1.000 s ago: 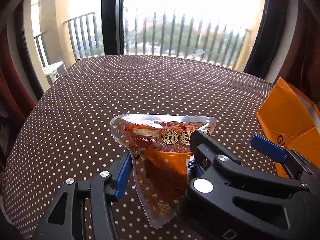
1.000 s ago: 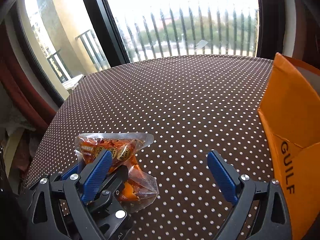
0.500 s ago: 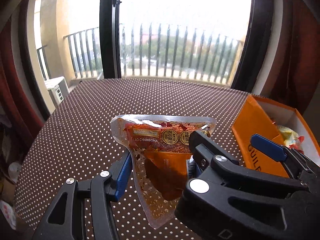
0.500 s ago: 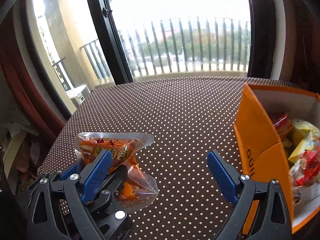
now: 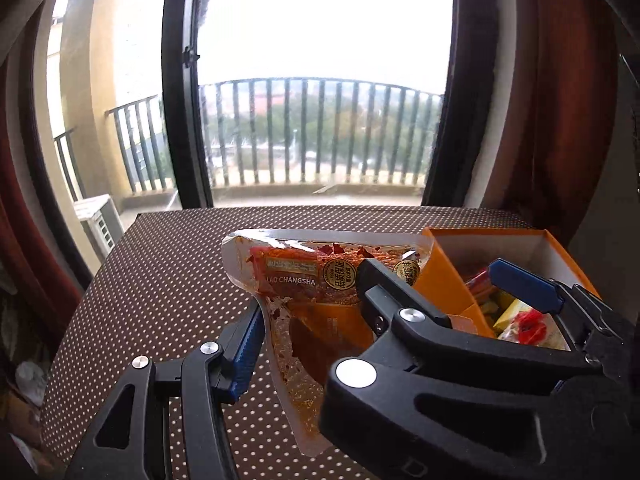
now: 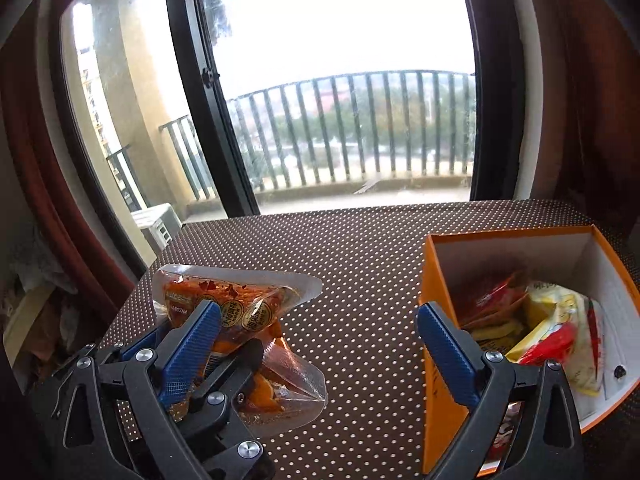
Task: Organize snacks
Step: 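Carry the jerky packet over the orange box and open the right gripper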
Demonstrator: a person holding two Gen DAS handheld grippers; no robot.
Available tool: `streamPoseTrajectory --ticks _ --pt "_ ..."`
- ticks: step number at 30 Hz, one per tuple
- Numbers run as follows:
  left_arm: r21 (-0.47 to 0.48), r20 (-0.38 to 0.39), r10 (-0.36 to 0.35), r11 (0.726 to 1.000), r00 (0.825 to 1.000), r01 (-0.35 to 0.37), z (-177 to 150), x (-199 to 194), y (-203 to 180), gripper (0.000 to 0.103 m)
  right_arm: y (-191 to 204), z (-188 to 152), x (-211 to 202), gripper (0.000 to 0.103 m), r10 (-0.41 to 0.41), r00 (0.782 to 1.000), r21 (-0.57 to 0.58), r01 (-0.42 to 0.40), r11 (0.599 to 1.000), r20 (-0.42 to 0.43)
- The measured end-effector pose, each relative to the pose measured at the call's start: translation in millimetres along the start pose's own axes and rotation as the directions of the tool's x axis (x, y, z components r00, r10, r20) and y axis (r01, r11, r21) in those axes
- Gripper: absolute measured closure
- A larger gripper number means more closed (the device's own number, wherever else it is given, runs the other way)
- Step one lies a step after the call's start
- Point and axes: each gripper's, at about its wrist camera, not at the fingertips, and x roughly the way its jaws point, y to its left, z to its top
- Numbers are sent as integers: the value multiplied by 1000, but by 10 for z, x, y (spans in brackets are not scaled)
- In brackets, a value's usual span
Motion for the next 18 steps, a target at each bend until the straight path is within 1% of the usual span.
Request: streamPoseTrajectory --ticks 3,7,14,18 --pt "24 12 -18 1000 1000 17 43 -24 -146 46 -85 50 -79 2 -1 1000 0 1 1000 17" --pt "61 19 -45 997 999 44 132 35 -333 46 -294 140 -151 1 -18 999 18 17 1000 36" --pt "118 14 -104 988 994 102 230 188 -687 46 -639 228 -227 1 -85 995 56 82 995 56" --pt "144 4 -133 981 991 131 287 328 -905 45 -838 261 -257 1 -120 990 57 116 992 70"
